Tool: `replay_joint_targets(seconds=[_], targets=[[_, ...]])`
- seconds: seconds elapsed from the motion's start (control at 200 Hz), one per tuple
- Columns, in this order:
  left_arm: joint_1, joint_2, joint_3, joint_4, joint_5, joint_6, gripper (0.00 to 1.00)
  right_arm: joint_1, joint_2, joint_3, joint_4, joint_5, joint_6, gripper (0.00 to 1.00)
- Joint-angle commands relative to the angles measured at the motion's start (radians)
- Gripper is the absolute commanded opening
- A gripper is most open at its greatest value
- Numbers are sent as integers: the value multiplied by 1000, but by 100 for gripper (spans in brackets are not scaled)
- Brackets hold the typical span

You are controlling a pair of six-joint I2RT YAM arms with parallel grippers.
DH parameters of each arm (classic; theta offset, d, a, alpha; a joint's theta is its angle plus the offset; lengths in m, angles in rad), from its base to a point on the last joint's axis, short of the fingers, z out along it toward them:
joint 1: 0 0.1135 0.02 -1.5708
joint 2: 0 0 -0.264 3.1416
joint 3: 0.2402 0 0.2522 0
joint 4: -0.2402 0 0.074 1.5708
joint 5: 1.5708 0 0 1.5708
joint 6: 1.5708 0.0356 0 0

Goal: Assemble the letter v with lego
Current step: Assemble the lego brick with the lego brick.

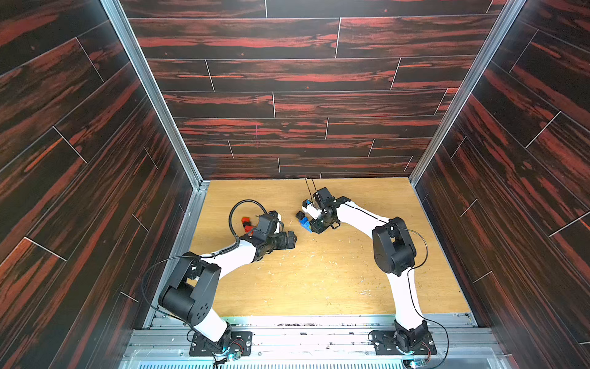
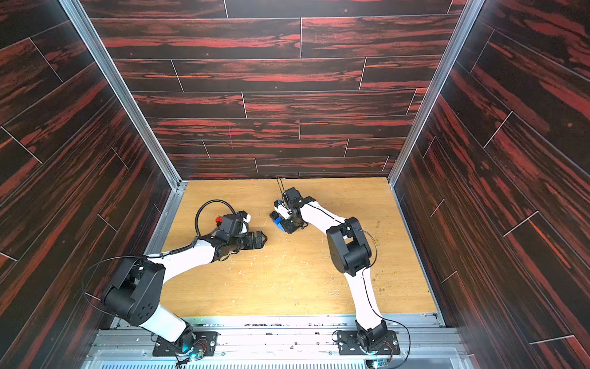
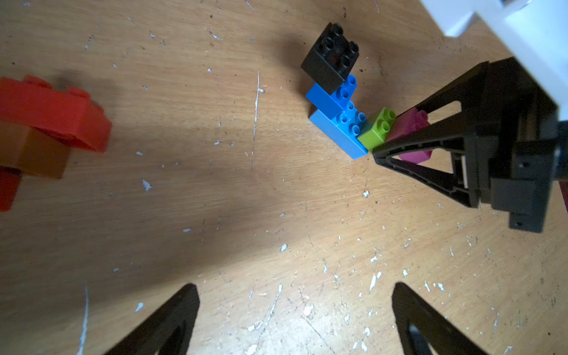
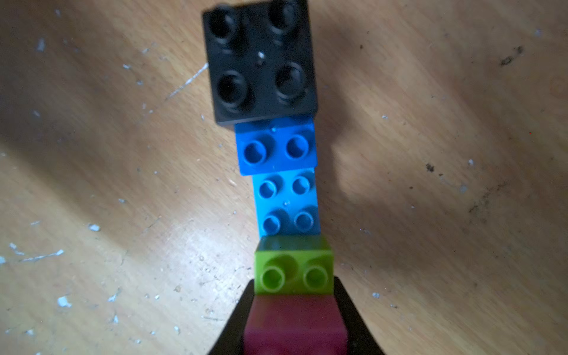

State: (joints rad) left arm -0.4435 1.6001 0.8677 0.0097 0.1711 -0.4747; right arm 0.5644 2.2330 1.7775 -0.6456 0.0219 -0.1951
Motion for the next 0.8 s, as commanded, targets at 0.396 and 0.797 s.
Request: replay_joint_targets(seconds=[0.396,0.797], targets=[[-5,-53,13,-33,-18,8,100,14,26,-70,-107,49,90,24],[-13,-63,20,-51,-29,10,100,15,47,-38,-170,52,105,24]])
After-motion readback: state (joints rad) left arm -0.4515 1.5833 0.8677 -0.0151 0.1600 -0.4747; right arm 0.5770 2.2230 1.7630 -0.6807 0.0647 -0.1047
